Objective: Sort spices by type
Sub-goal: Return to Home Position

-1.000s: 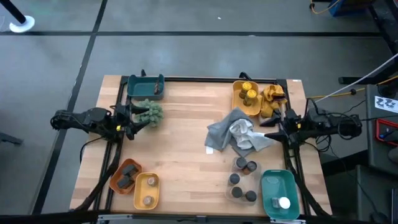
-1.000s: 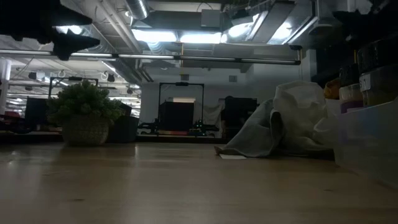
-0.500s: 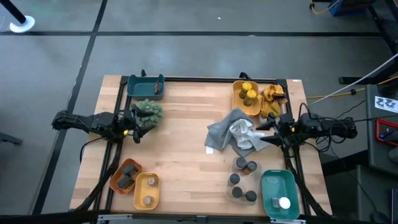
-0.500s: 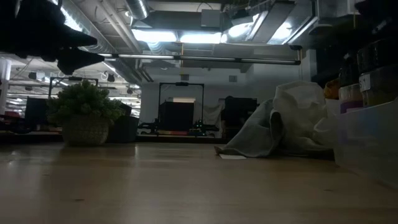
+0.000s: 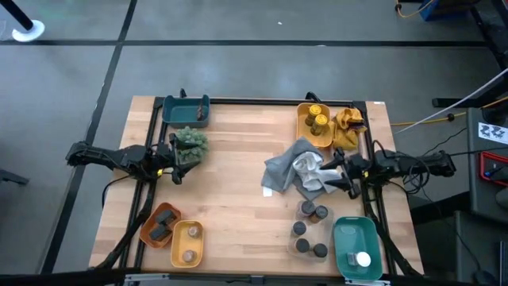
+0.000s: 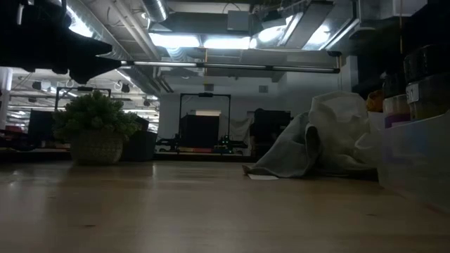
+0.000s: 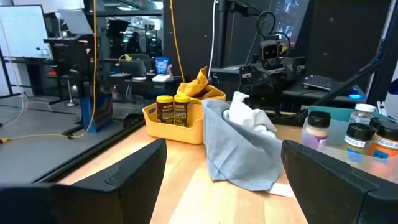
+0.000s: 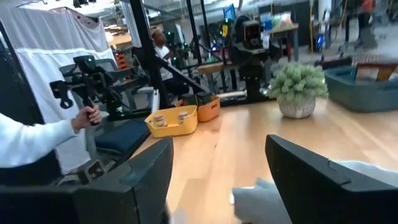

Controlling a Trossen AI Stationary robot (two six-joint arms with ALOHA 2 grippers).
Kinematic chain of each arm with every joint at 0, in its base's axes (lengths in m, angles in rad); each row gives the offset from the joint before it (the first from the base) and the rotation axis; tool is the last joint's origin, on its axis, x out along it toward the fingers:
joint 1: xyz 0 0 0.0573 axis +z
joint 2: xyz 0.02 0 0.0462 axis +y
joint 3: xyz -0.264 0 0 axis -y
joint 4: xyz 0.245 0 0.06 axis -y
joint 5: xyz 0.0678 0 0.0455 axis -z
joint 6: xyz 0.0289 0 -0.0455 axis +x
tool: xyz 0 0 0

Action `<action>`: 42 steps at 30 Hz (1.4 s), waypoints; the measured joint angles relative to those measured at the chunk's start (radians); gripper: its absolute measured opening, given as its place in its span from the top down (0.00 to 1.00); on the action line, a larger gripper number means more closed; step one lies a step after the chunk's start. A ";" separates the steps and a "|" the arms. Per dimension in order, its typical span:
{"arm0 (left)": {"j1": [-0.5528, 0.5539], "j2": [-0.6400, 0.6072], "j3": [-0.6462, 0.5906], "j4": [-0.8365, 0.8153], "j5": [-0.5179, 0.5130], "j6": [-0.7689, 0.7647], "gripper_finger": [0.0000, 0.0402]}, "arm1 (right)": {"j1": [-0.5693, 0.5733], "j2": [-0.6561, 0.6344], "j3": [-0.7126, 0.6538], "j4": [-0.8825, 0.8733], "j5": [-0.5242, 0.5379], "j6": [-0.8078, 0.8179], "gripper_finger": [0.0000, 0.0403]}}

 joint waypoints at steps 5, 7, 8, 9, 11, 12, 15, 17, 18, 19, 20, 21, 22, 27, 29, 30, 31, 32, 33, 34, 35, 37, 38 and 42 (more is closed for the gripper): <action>0.000 0.000 0.000 0.000 0.001 0.015 0.25 | 0.000 0.001 -0.048 0.097 0.023 -0.079 0.37; 0.000 0.000 0.000 -0.001 0.001 0.025 0.25 | 0.000 0.001 -0.048 0.096 0.041 -0.103 0.37; 0.000 0.000 0.000 -0.001 0.001 0.031 0.25 | 0.000 0.002 -0.049 0.091 0.055 -0.118 0.37; 0.000 0.000 0.000 -0.001 0.001 0.036 0.25 | 0.000 0.002 -0.049 0.092 0.073 -0.135 0.37; 0.000 0.001 0.000 -0.001 0.002 0.058 0.25 | 0.000 0.001 -0.049 0.086 0.102 -0.167 0.37; 0.000 0.001 0.000 -0.001 0.002 0.067 0.25 | 0.000 0.001 -0.049 0.067 0.119 -0.182 0.37; 0.000 0.001 0.000 -0.002 0.002 0.083 0.25 | 0.000 0.002 -0.050 0.050 0.140 -0.187 0.37; 0.000 0.001 0.000 -0.002 0.002 0.084 0.25 | 0.000 0.002 -0.050 0.048 0.140 -0.187 0.37; 0.000 0.002 0.000 -0.002 0.002 0.084 0.25 | 0.000 0.002 -0.050 0.047 0.136 -0.187 0.37; 0.000 0.006 0.000 -0.002 0.002 0.088 0.25 | 0.000 0.002 -0.050 0.046 0.131 -0.187 0.37; 0.000 0.008 0.000 -0.002 0.002 0.095 0.25 | 0.000 0.002 -0.050 0.045 0.129 -0.188 0.37; 0.000 0.012 0.000 -0.002 0.002 0.108 0.25 | 0.000 0.002 -0.050 0.045 0.129 -0.188 0.37; 0.000 0.018 0.000 -0.002 0.002 0.117 0.25 | 0.000 0.004 -0.050 0.044 0.129 -0.188 0.37; 0.000 0.053 0.000 -0.002 0.002 0.143 0.25 | 0.000 0.022 -0.051 0.041 0.129 -0.191 0.37; 0.000 0.060 0.000 -0.002 0.002 0.133 0.25 | 0.000 0.029 -0.051 0.039 0.128 -0.187 0.37; 0.000 0.063 0.000 -0.002 0.002 0.126 0.25 | 0.000 0.029 -0.051 0.040 0.128 -0.184 0.37; 0.000 0.064 0.000 -0.003 0.002 0.118 0.25 | 0.000 0.029 -0.051 0.042 0.128 -0.184 0.37; 0.000 0.064 0.000 -0.003 0.002 0.113 0.25 | 0.000 0.029 -0.052 0.043 0.129 -0.184 0.37; 0.000 0.063 0.000 -0.002 0.002 0.108 0.25 | 0.000 0.029 -0.052 0.045 0.129 -0.184 0.37; 0.000 0.063 0.000 -0.002 0.002 0.105 0.25 | 0.000 0.029 -0.052 0.046 0.128 -0.184 0.37; 0.000 0.064 0.000 -0.003 0.002 0.105 0.25 | 0.000 0.029 -0.052 0.048 0.129 -0.183 0.37; 0.000 0.063 0.000 -0.002 0.002 0.104 0.25 | 0.000 0.029 -0.052 0.049 0.129 -0.183 0.37; 0.000 0.063 0.000 -0.003 0.002 0.104 0.25 | 0.000 0.029 -0.052 0.049 0.129 -0.183 0.37; 0.000 0.063 0.000 -0.002 0.002 0.102 0.25 | 0.000 0.029 -0.052 0.050 0.129 -0.183 0.37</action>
